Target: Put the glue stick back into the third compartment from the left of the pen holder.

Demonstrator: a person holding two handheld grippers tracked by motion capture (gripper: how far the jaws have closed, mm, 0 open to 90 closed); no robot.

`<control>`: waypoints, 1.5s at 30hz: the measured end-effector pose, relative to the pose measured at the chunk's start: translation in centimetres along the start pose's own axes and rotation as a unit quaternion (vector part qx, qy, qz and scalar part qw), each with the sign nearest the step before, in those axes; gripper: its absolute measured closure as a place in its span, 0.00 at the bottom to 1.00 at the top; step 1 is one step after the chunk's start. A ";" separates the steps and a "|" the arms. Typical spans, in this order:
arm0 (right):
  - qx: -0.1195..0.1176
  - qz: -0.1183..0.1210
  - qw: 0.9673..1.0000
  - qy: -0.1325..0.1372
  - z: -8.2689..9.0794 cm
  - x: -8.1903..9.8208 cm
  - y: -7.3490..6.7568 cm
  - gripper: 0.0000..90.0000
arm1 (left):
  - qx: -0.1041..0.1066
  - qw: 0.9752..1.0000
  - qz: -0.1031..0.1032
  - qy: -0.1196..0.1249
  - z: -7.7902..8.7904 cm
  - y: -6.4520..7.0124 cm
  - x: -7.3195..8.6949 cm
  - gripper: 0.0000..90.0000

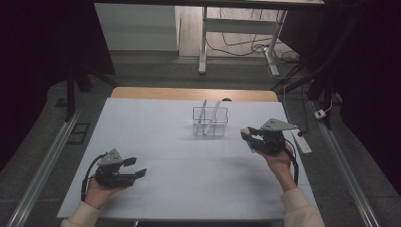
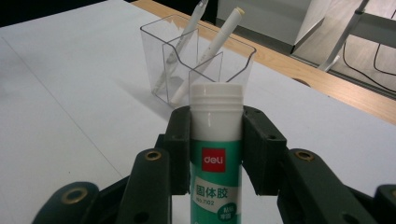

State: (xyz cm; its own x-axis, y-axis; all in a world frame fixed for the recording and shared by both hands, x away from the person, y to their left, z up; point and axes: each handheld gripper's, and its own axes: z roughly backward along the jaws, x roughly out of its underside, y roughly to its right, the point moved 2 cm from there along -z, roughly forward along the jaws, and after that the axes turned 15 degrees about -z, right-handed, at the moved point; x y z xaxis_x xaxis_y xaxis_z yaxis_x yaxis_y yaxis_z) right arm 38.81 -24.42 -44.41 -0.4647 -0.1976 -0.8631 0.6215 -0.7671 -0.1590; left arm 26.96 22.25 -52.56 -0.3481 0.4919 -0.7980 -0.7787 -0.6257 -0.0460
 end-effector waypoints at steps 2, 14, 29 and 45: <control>0.001 0.000 1.000 0.001 -0.2 -0.2 -0.1 0.72 | 0.000 1.000 0.000 0.001 0.0 0.0 0.0 0.38; 0.000 -0.010 1.000 0.008 -1.3 -1.1 -0.2 0.72 | 0.002 1.000 -0.003 0.000 -0.1 0.1 -0.1 0.38; -0.009 -0.016 0.999 0.029 -2.7 -2.3 -0.7 0.72 | 0.002 1.000 -0.002 -0.001 -0.2 0.0 -0.2 0.38; -0.016 -0.023 0.999 0.042 -4.1 -4.4 -1.2 0.72 | 0.002 1.000 0.000 -0.001 -0.2 -0.2 -0.1 0.38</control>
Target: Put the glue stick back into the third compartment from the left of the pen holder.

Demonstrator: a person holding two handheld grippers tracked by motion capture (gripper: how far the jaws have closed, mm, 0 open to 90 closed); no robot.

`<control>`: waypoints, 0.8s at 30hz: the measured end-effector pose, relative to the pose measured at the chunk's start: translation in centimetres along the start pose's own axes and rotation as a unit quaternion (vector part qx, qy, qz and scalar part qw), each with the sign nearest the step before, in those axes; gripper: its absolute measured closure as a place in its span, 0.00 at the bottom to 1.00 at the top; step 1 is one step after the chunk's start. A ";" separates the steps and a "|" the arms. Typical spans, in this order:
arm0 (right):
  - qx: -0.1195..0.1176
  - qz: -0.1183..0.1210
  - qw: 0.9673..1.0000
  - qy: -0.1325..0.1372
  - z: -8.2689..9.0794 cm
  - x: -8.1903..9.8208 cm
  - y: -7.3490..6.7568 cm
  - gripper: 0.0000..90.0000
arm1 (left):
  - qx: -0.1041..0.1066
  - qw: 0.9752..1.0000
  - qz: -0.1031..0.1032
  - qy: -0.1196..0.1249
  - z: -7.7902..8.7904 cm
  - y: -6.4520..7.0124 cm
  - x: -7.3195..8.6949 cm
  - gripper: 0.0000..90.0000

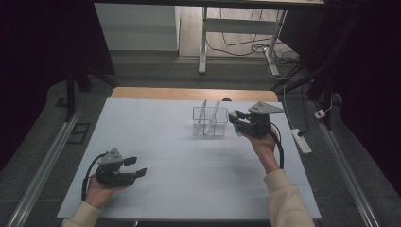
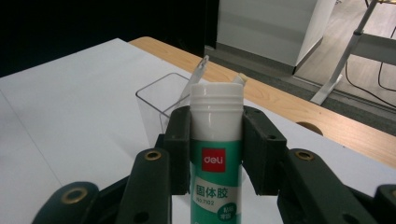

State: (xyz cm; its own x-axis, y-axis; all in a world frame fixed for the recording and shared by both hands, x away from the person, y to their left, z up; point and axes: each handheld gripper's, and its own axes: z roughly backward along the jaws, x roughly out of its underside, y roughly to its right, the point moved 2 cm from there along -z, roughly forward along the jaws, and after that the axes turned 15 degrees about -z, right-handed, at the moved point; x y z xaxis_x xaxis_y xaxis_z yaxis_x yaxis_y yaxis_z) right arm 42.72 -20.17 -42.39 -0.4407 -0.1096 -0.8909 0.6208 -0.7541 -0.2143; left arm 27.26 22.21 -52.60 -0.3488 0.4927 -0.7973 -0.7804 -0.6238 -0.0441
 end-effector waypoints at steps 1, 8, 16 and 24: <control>0.000 -0.001 1.000 0.001 -0.1 -0.1 0.0 0.72 | 0.000 1.000 0.000 0.000 0.0 0.0 0.0 0.38; -0.002 0.000 1.000 0.001 -1.0 -0.8 -0.5 0.72 | 0.001 1.000 0.000 0.000 0.0 0.0 0.0 0.38; -0.009 -0.001 1.000 0.008 -2.2 -1.4 -0.8 0.72 | 0.002 1.000 0.001 0.000 0.0 -0.1 0.1 0.38; -0.011 -0.008 1.000 0.014 -3.1 -1.7 -0.7 0.72 | 0.003 1.000 0.000 0.000 0.0 -0.1 0.1 0.38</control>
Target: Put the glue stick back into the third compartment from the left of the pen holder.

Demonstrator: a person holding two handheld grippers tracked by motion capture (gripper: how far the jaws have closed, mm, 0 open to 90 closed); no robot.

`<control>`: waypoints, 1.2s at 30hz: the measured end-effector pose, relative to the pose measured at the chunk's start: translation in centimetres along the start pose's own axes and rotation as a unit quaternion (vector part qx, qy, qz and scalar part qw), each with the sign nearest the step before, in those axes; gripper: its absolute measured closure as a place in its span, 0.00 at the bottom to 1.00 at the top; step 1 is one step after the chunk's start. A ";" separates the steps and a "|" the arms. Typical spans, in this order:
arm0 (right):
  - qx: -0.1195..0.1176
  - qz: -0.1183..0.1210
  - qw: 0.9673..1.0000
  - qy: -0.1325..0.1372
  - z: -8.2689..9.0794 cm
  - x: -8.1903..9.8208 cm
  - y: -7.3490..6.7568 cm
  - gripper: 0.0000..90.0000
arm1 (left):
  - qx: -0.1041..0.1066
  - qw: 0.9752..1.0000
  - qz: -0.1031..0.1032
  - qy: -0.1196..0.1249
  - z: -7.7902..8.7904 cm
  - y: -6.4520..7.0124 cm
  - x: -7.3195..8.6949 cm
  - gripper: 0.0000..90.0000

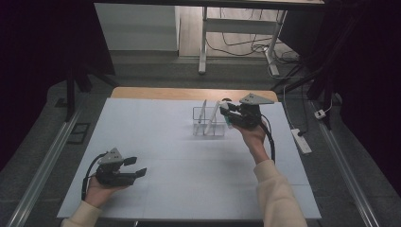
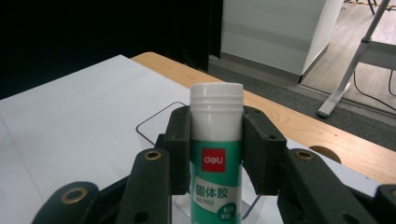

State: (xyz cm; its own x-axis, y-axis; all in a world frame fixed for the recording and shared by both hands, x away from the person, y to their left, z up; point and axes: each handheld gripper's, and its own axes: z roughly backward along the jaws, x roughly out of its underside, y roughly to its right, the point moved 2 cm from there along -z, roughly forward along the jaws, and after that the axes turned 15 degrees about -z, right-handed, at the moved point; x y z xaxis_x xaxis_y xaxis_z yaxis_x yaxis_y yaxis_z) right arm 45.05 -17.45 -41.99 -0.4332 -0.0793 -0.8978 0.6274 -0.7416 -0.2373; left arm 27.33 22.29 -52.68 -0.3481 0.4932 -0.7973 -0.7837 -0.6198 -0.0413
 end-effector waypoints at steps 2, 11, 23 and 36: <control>0.002 0.001 1.000 0.000 -0.1 -0.1 0.0 0.72 | 0.000 1.000 0.000 0.000 0.0 0.0 0.0 0.38; 0.000 -0.008 1.000 0.006 -1.0 -0.2 0.3 0.72 | 0.001 1.000 -0.001 0.000 -0.1 0.0 0.0 0.38; 0.000 -0.021 1.000 0.016 -2.5 -0.7 0.6 0.72 | 0.000 1.000 0.000 0.001 0.0 -0.1 0.0 0.38; -0.001 -0.027 0.999 0.023 -4.5 -0.8 1.2 0.72 | 0.000 1.000 0.003 0.002 0.1 -0.3 0.1 0.38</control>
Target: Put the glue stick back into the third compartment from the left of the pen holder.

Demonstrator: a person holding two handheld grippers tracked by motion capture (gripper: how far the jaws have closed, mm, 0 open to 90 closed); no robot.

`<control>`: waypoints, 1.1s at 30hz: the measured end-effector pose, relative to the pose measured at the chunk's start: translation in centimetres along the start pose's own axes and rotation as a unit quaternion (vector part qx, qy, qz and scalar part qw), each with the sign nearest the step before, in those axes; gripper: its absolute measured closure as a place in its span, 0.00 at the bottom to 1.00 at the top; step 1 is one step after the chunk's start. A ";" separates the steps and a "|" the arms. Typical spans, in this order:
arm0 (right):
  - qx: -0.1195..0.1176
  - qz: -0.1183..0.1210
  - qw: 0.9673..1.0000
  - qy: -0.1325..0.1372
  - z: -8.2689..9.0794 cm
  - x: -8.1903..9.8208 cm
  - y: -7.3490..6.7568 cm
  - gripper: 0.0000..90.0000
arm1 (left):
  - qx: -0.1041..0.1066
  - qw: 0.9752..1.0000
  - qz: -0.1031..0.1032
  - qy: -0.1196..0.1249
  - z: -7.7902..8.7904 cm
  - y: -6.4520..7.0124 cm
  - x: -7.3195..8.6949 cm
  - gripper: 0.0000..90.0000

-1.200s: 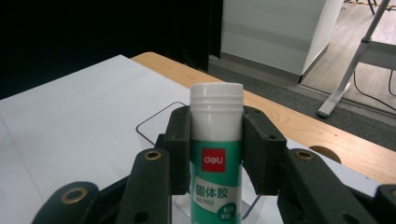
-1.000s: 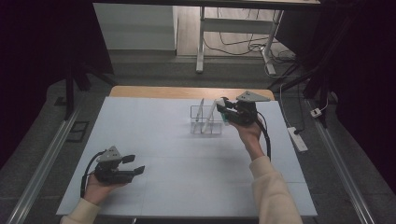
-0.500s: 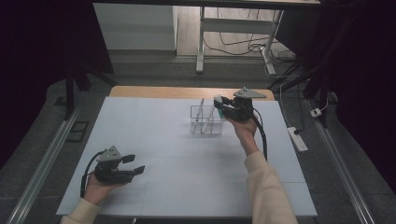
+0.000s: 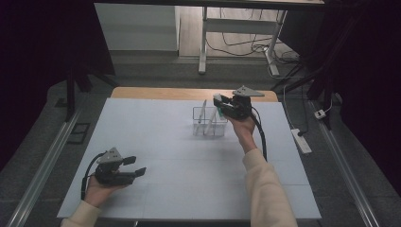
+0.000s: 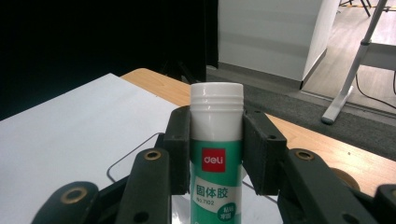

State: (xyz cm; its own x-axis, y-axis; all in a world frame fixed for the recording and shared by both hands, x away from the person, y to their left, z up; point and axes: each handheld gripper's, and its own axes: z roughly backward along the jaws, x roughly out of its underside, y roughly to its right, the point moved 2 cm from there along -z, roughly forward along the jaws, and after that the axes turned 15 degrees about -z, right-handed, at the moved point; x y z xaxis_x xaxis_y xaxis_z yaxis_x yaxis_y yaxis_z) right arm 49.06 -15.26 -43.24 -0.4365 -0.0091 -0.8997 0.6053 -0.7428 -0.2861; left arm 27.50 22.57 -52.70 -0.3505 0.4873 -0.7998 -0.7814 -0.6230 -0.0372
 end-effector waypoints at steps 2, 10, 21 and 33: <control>0.000 0.001 1.000 0.001 -0.3 0.0 0.1 0.72 | 0.000 1.000 -0.001 0.000 0.0 0.0 0.0 0.38; 0.005 -0.003 1.000 0.009 -1.1 0.2 0.5 0.71 | 0.001 1.000 0.000 -0.001 0.0 -0.1 0.1 0.38; 0.006 0.006 1.000 0.008 -0.9 0.3 0.6 0.57 | 0.001 1.000 -0.001 -0.002 0.0 -0.1 0.1 0.38; 0.008 0.017 1.000 -0.012 0.1 0.3 0.8 0.51 | 0.001 1.000 -0.001 -0.003 0.0 0.0 0.1 0.38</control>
State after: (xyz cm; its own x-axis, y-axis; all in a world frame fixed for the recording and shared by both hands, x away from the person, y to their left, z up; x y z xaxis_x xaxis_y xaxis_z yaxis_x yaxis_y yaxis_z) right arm 49.31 -15.92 -43.73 -0.4312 -0.0505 -0.9009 0.6099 -0.7521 -0.2498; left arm 27.50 22.62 -52.80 -0.3519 0.4915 -0.7966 -0.7832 -0.6207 -0.0370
